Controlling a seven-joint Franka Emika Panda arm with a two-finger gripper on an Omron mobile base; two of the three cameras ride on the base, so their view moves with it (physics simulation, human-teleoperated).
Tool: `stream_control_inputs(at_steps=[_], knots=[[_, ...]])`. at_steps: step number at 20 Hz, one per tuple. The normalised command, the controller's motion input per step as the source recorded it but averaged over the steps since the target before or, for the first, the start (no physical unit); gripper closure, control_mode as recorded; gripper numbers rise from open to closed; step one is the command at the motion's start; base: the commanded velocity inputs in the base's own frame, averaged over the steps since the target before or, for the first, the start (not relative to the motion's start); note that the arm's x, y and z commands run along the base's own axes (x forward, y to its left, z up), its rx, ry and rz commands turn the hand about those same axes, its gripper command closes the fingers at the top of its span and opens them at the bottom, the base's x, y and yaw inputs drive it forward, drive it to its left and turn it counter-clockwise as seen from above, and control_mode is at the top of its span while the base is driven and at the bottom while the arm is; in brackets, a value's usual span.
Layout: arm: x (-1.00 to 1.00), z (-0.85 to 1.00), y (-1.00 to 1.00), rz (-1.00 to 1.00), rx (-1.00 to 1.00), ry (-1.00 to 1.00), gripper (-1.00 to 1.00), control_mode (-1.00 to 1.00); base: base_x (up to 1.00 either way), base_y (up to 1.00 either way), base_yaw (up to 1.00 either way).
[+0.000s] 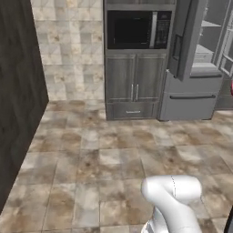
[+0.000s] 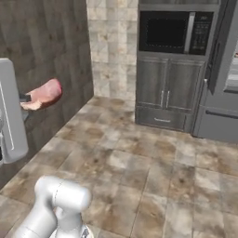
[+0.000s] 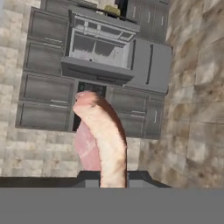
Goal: Transport the steak and cucumber to the fridge. Place the steak on the rack containing meat and place the cucumber on the rack containing the vegetable, ensuring meats and vegetables are on different racks.
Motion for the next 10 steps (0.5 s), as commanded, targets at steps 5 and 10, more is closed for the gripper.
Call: stream_control_inputs(at_steps=[5, 10], knots=[[0.0, 0.0, 0.0, 0.0, 0.0, 0.0, 1.0, 1.0, 1.0, -0.77, 0.0], [0.0, 0.0, 0.0, 0.0, 0.0, 0.0, 1.0, 1.0, 1.0, -0.77, 0.0]])
